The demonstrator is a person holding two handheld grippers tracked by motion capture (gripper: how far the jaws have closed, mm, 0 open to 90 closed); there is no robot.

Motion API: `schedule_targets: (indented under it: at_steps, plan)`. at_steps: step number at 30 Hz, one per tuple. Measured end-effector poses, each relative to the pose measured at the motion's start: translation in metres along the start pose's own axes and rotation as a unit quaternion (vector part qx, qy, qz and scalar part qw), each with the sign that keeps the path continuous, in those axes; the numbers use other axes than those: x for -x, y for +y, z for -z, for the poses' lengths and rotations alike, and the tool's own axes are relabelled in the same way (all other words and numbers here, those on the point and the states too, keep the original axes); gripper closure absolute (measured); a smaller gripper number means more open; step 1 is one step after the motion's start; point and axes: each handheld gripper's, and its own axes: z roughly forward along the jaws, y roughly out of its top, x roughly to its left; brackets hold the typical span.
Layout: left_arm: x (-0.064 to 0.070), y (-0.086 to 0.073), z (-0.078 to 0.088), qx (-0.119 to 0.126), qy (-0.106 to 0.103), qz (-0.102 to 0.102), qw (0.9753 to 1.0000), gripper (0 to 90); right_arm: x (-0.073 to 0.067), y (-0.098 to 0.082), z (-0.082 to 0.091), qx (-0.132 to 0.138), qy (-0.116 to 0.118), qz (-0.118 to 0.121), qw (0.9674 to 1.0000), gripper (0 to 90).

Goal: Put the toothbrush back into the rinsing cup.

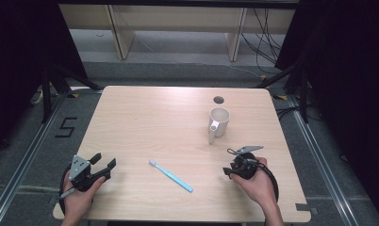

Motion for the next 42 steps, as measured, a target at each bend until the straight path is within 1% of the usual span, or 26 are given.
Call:
schedule_targets:
  at_steps: [4,5,6,10,11,12,13,14,17,19,20,22,23,25,26,27,30,32,33,35,36,37,39,40,41,42]
  plan:
    - [0.003,0.0,0.0,-0.008,0.004,-0.009,0.9999,32.8,-0.003,0.001,-0.001,0.01,0.0,0.009,0.9999,61.0]
    - [0.003,0.0,-0.001,-0.005,0.002,-0.008,1.0,32.9,-0.003,0.002,-0.001,0.011,0.001,0.009,0.9999,60.7]
    - [0.003,0.0,-0.001,-0.004,0.001,-0.008,1.0,32.9,-0.003,0.003,0.001,0.003,0.0,0.013,0.9999,60.5]
    - [0.002,0.0,-0.002,-0.009,0.003,-0.004,1.0,33.0,-0.005,0.005,0.0,-0.003,0.003,0.013,0.9999,60.9]
    - [0.002,0.0,-0.001,-0.008,0.001,-0.004,1.0,32.9,-0.006,0.005,0.0,-0.007,0.003,0.008,0.9999,61.0]
    - [0.002,0.001,0.0,-0.012,0.003,-0.003,0.9999,32.9,-0.007,0.005,-0.002,-0.002,0.006,0.009,0.9999,61.0]
    - [0.002,0.001,0.0,-0.01,0.002,-0.003,0.9999,32.9,-0.007,0.006,-0.001,-0.012,0.005,0.016,0.9998,60.8]
    - [0.002,0.001,0.0,-0.01,0.002,-0.003,0.9999,32.9,-0.006,0.007,-0.002,-0.011,0.003,0.027,0.9996,60.8]
    - [0.002,0.0,0.0,-0.008,0.002,-0.004,1.0,32.8,-0.009,0.009,-0.002,-0.023,0.005,0.029,0.9993,60.5]
    - [0.002,0.001,0.0,-0.008,0.002,-0.005,0.9999,32.8,-0.01,0.012,-0.002,-0.032,0.006,0.037,0.9988,60.3]
    - [0.002,0.001,0.0,-0.008,0.002,-0.006,0.9999,32.9,-0.011,0.013,-0.002,-0.032,0.0,0.041,0.9986,60.3]
    - [0.002,0.001,-0.001,-0.009,0.002,-0.004,1.0,32.8,-0.013,0.015,-0.002,-0.045,-0.002,0.042,0.9981,60.3]
    - [0.002,0.001,-0.001,-0.009,0.001,-0.004,0.9999,32.8,-0.013,0.016,-0.002,-0.049,0.002,0.051,0.9975,60.2]
    - [0.002,0.0,-0.001,-0.004,-0.001,-0.003,1.0,32.8,-0.014,0.017,-0.002,-0.055,-0.004,0.048,0.9973,60.1]
    - [0.003,0.001,-0.001,-0.008,0.001,-0.002,1.0,32.9,-0.016,0.019,-0.002,-0.07,0.005,0.054,0.996,60.1]
    - [0.003,0.001,-0.001,-0.008,0.001,-0.003,1.0,32.8,-0.017,0.02,-0.002,-0.073,-0.003,0.061,0.9955,60.1]
    - [0.003,0.001,-0.001,-0.008,0.001,-0.002,1.0,32.9,-0.02,0.022,-0.003,-0.086,-0.001,0.059,0.9945,60.2]
    - [0.003,0.001,-0.001,-0.008,0.0,-0.002,1.0,32.9,-0.023,0.025,-0.005,-0.101,0.004,0.069,0.9925,60.6]
    - [0.003,0.0,-0.002,-0.001,-0.003,0.0,1.0,32.8,-0.024,0.026,-0.004,-0.109,0.001,0.062,0.9922,60.8]
    - [0.003,0.0,-0.002,-0.002,-0.003,0.0,1.0,32.9,-0.025,0.028,-0.006,-0.115,0.007,0.069,0.9909,61.3]
    - [0.003,0.0,-0.002,-0.002,-0.003,0.0,1.0,32.9,-0.027,0.029,-0.006,-0.125,0.004,0.063,0.9902,61.4]
    - [0.003,0.0,-0.002,-0.002,-0.003,0.0,1.0,32.9,-0.027,0.03,-0.007,-0.125,0.009,0.073,0.9894,61.3]
    - [0.003,0.001,-0.001,-0.009,0.0,-0.002,1.0,32.9,-0.031,0.032,-0.007,-0.139,0.008,0.065,0.9882,60.8]
    - [0.003,0.001,-0.001,-0.008,0.0,-0.002,1.0,32.8,-0.031,0.033,-0.008,-0.138,0.01,0.076,0.9876,60.8]
    - [0.003,0.001,-0.001,-0.008,0.0,-0.002,1.0,32.8,-0.031,0.033,-0.008,-0.138,0.01,0.076,0.9876,60.8]
    - [0.003,0.001,-0.001,-0.008,0.0,-0.002,1.0,32.8,-0.033,0.034,-0.009,-0.147,0.009,0.061,0.9872,60.7]
